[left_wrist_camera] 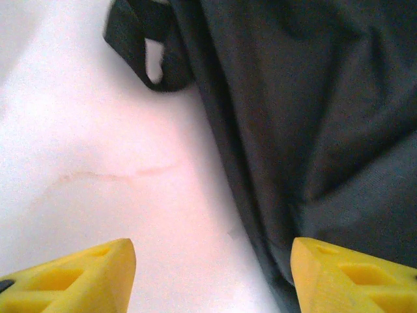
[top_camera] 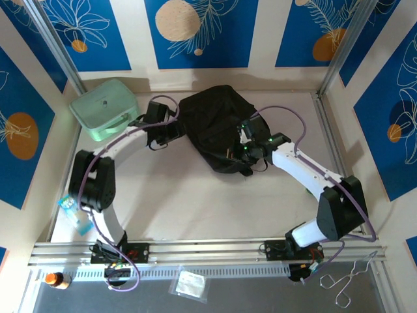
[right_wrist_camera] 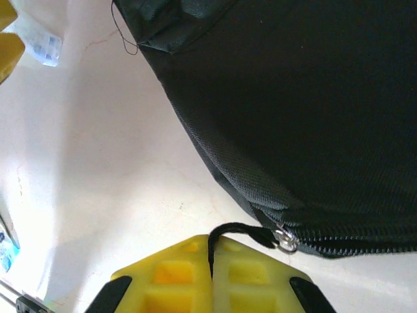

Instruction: Pack the student bag

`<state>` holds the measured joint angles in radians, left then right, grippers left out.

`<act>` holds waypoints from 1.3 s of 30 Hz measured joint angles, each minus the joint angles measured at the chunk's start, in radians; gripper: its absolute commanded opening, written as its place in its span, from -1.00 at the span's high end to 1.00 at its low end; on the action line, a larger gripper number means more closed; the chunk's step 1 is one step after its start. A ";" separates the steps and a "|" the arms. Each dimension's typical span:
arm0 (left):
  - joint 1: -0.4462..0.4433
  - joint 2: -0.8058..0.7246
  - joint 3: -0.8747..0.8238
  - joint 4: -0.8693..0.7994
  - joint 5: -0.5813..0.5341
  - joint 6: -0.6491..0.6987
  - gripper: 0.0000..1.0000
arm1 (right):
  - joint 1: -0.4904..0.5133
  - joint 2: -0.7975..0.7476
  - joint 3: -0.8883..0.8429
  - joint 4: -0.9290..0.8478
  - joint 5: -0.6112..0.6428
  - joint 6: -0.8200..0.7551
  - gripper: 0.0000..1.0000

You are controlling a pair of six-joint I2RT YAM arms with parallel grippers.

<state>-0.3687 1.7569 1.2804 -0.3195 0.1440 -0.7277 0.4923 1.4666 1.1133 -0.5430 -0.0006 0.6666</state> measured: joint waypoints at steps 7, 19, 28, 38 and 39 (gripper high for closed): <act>-0.193 -0.031 -0.116 0.119 0.071 -0.289 -0.25 | 0.006 0.021 0.002 0.009 -0.019 -0.005 1.00; -0.285 0.120 -0.121 0.303 0.079 -0.510 0.11 | 0.006 0.019 -0.021 0.022 -0.027 0.000 1.00; -0.280 0.154 -0.084 0.312 0.072 -0.507 1.00 | 0.003 -0.021 -0.058 0.024 -0.008 0.018 1.00; -0.234 0.154 -0.084 0.279 0.078 -0.430 1.00 | -0.084 -0.082 -0.164 -0.029 0.080 0.075 1.00; -0.233 0.154 -0.084 0.277 0.080 -0.420 1.00 | -0.092 -0.083 -0.169 -0.033 0.088 0.083 1.00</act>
<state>-0.6022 1.9110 1.1969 -0.0425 0.2245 -1.1473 0.4007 1.3834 0.9443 -0.5762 0.0875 0.7498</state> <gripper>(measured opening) 0.041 0.045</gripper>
